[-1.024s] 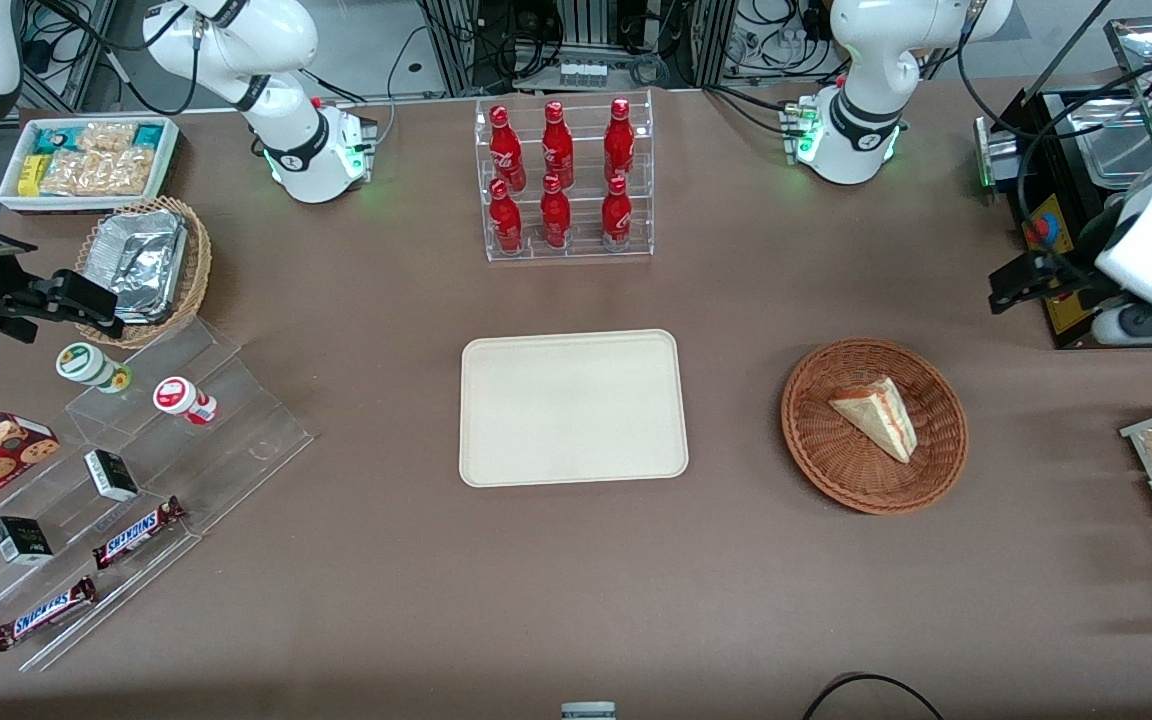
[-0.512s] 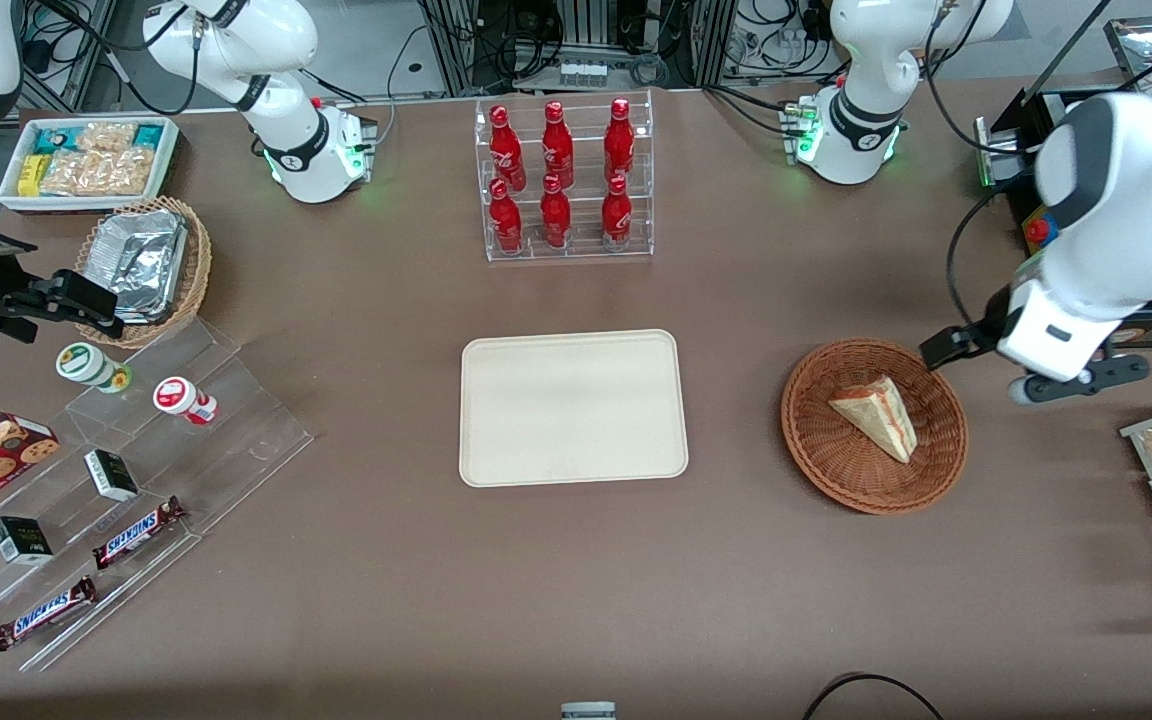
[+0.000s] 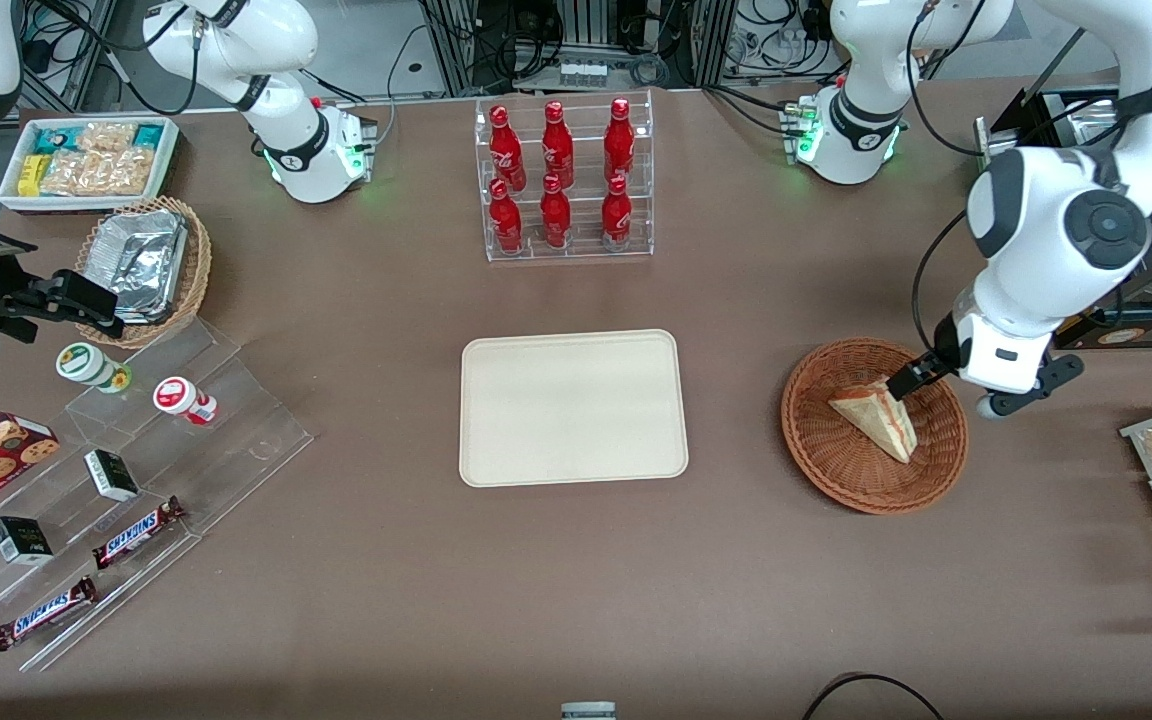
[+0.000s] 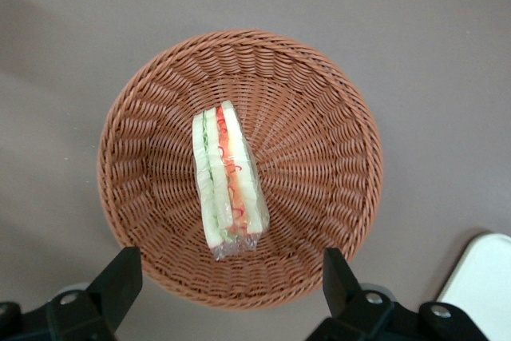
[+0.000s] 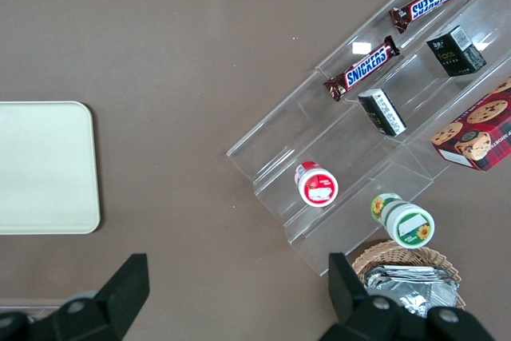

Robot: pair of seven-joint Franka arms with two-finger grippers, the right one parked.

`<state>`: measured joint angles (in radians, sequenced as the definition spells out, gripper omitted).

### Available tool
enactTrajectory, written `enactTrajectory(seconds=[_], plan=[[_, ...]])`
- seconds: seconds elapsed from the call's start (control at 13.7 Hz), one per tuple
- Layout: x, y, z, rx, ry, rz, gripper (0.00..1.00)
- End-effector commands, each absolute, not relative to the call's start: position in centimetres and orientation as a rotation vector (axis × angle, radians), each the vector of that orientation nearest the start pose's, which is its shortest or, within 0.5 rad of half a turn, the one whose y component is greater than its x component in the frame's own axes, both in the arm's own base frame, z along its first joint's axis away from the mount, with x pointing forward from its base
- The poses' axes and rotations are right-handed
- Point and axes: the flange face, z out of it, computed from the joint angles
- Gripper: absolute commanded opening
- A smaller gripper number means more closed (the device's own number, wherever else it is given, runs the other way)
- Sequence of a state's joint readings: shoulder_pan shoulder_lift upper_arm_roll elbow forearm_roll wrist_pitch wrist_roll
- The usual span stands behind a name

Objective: Place sandwich from basket to tray
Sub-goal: 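Lower the open left gripper over the wrapped sandwich in the basket, then close the left gripper on the sandwich's wrapped edge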

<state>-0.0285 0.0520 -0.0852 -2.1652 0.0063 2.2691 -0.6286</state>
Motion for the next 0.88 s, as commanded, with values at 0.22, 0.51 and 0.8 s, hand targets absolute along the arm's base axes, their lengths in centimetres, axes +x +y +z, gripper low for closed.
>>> enactTrajectory(seconds=[0.22, 0.51, 0.8], plan=[[53.9, -6.3, 31.9, -3.020, -0.990, -0.114, 1.00], [53.8, -6.3, 29.3, -3.012, -0.986, -0.069, 1.00], [53.9, -6.2, 27.0, -3.009, -0.984, -0.045, 1.00]])
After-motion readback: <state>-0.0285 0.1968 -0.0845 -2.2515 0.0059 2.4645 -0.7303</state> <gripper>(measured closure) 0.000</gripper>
